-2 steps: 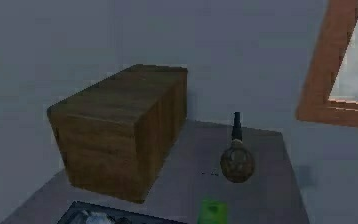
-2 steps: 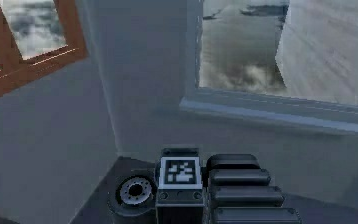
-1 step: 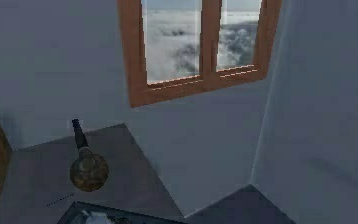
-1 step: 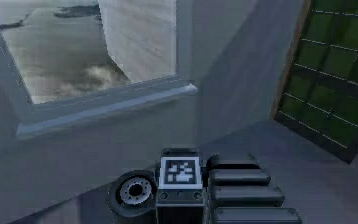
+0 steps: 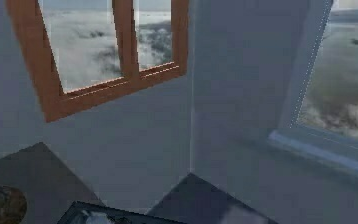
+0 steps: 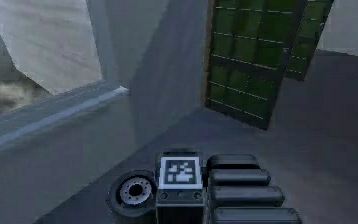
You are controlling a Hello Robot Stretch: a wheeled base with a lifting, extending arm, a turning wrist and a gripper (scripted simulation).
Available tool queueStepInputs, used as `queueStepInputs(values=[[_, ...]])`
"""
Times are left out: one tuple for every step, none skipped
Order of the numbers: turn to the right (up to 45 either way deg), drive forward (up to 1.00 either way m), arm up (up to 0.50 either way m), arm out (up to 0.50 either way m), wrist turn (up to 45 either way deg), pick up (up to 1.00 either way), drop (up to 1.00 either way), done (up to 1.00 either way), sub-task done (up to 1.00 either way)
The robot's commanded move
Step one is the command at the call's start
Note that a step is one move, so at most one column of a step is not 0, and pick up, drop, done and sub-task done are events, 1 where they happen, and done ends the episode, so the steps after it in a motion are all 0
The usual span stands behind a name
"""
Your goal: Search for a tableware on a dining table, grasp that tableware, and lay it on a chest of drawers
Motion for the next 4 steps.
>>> queueStepInputs(values=[[-45.0,0.0,0.0,0.0,0.0,0.0,0.0,0.0,0.0],[-45.0,0.0,0.0,0.0,0.0,0.0,0.0,0.0,0.0],[-24.0,0.0,0.0,0.0,0.0,0.0,0.0,0.0,0.0],[0.0,0.0,0.0,0.22,0.0,0.0,0.0,0.0,0.0]])
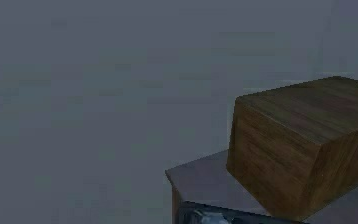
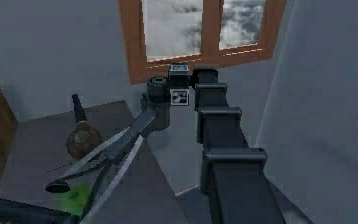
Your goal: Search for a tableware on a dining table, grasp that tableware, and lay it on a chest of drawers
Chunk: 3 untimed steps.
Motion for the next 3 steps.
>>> queueStepInputs(values=[[0.0,0.0,0.0,0.0,39.0,0.0,0.0,0.0,0.0],[0.0,0.0,-0.12,0.0,0.0,0.0,0.0,0.0,0.0],[0.0,0.0,0.0,0.0,0.0,0.0,1.0,0.0,0.0]])
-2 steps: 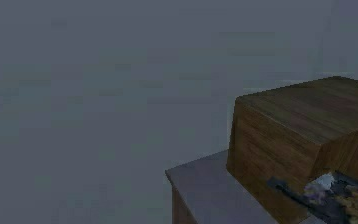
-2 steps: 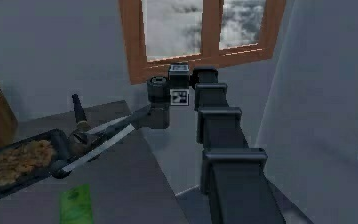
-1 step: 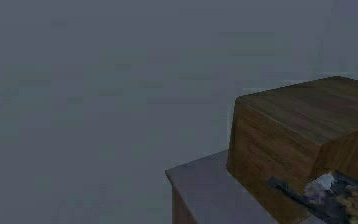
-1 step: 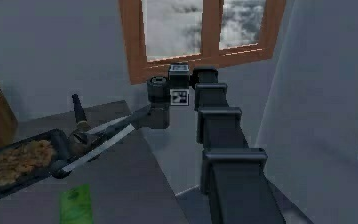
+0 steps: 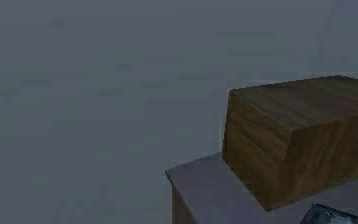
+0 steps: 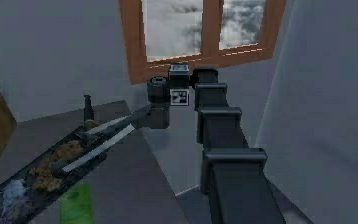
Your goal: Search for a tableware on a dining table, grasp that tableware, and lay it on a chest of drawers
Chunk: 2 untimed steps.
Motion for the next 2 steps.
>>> queueStepInputs(values=[[0.0,0.0,0.0,-0.1,0.0,0.0,0.0,0.0,0.0],[0.0,0.0,0.0,0.0,0.0,0.0,0.0,1.0,0.0]])
